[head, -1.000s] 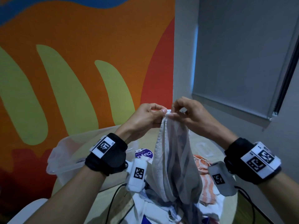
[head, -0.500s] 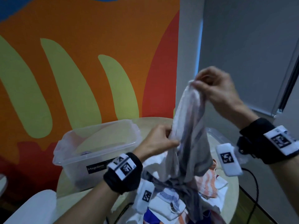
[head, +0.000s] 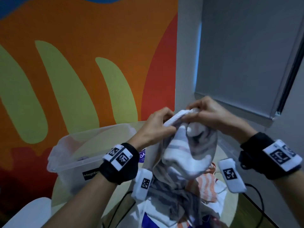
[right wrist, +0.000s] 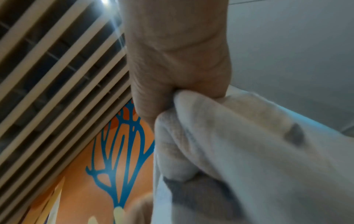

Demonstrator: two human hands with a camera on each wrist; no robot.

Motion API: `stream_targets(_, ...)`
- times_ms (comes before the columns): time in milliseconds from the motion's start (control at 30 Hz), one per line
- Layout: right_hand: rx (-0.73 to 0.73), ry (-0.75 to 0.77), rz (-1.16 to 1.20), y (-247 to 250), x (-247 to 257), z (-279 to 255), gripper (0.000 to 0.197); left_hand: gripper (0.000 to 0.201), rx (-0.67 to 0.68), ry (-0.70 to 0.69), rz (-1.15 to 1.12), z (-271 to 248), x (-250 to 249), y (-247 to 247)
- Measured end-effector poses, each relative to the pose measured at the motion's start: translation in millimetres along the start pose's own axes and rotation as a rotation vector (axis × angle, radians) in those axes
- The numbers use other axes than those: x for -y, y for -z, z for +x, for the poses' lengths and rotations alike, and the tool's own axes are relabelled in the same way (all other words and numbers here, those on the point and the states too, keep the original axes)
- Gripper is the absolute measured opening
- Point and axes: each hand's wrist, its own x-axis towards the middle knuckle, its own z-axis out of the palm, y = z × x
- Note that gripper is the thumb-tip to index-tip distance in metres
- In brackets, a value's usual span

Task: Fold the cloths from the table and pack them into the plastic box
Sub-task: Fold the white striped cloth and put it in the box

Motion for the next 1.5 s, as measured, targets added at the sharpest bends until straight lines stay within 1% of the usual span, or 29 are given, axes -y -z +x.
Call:
stream_targets(33,-0.043,0.018,0.068,5,0,0,0.013,0.022,0.036,-0.009,0.067,-6,3,-4)
stream_targets(100,-0.158,0.072,0.194,20,0,-2,0.018,0.016,0.086,0.016,0.155,-18,13,-16)
stream_targets(133,-0.247,0.082,0.252,29,-1,-4,0.018,0.019,0.093,0.049,0.190,-24,18,-22)
stream_targets(200,-0.444,0.074,0.341,50,-7,-9,0.008,0.024,0.108,0.137,0.214,-31,24,-26)
stream_targets(233,-0.535,0.057,0.367,61,-12,-11,0.008,0.021,0.116,0.180,0.220,-33,25,-22)
stream_targets(300,-0.698,-0.004,0.390,81,-29,-15,0.014,0.013,0.144,0.243,0.223,-32,29,-8)
stream_targets(367,-0.832,-0.090,0.360,94,-49,-17,0.013,0.020,0.187,0.293,0.227,-36,30,13)
stream_targets(400,-0.868,-0.136,0.311,99,-57,-19,0.010,0.025,0.208,0.319,0.221,-40,31,23)
stream_targets(433,-0.858,-0.178,0.249,101,-66,-19,0.012,0.027,0.223,0.345,0.188,-43,31,31)
stream_targets(467,-0.793,-0.207,0.178,100,-70,-20,0.016,0.026,0.230,0.365,0.135,-47,31,38)
stream_targets(533,-0.573,-0.227,0.012,83,-69,-19,0.026,0.020,0.219,0.364,0.021,-52,27,44)
stream_targets(567,-0.457,-0.204,-0.039,70,-63,-18,0.032,0.019,0.209,0.343,-0.015,-54,24,43)
stream_targets(600,-0.347,-0.153,-0.047,53,-55,-17,0.032,0.018,0.203,0.325,-0.034,-54,23,40)
stream_targets(700,-0.006,0.025,-0.020,-3,-31,-19,0.018,0.031,0.226,0.357,-0.114,-57,19,28)
stream_targets(767,0.157,0.076,0.023,-34,-20,-23,0.014,0.036,0.240,0.395,-0.210,-58,16,21)
stream_targets(800,0.197,0.098,0.055,-47,-16,-25,0.015,0.038,0.245,0.418,-0.280,-59,15,19)
stream_targets(867,0.205,0.140,0.077,-65,-11,-24,0.024,0.041,0.281,0.462,-0.461,-60,12,19)
stream_targets(933,0.175,0.157,0.062,-77,-8,-22,0.031,0.033,0.331,0.471,-0.600,-60,10,23)
stream_targets(1000,0.141,0.146,0.067,-84,-7,-20,0.027,0.029,0.335,0.471,-0.716,-59,9,29)
stream_targets(1067,0.127,0.112,0.105,-87,-9,-19,0.014,0.035,0.251,0.543,-0.811,-57,13,33)
stream_targets(1100,0.129,0.106,0.137,-88,-11,-18,0.010,0.037,0.202,0.582,-0.828,-56,16,34)
stream_targets(1167,0.116,0.116,0.210,-88,-14,-17,0.008,0.033,0.152,0.622,-0.821,-54,22,32)
stream_targets(1200,0.101,0.120,0.245,-87,-15,-17,0.008,0.032,0.138,0.631,-0.820,-54,24,30)
stream_targets(1267,0.087,0.126,0.276,-85,-16,-17,0.005,0.043,0.110,0.664,-0.865,-54,32,27)
stream_targets(1300,0.090,0.129,0.283,-84,-17,-17,0.004,0.044,0.114,0.679,-0.884,-55,34,27)
stream_targets(1333,0.092,0.132,0.287,-83,-18,-18,0.003,0.041,0.127,0.682,-0.883,-55,37,26)
stream_targets(1400,0.079,0.133,0.280,-80,-22,-16,0.003,0.033,0.136,0.671,-0.821,-54,41,27)
stream_targets(1433,0.070,0.127,0.278,-77,-24,-15,0.004,0.030,0.105,0.670,-0.770,-54,43,28)
stream_targets(1500,0.059,0.120,0.273,-73,-26,-15,0.006,0.026,-0.001,0.664,-0.664,-53,42,33)
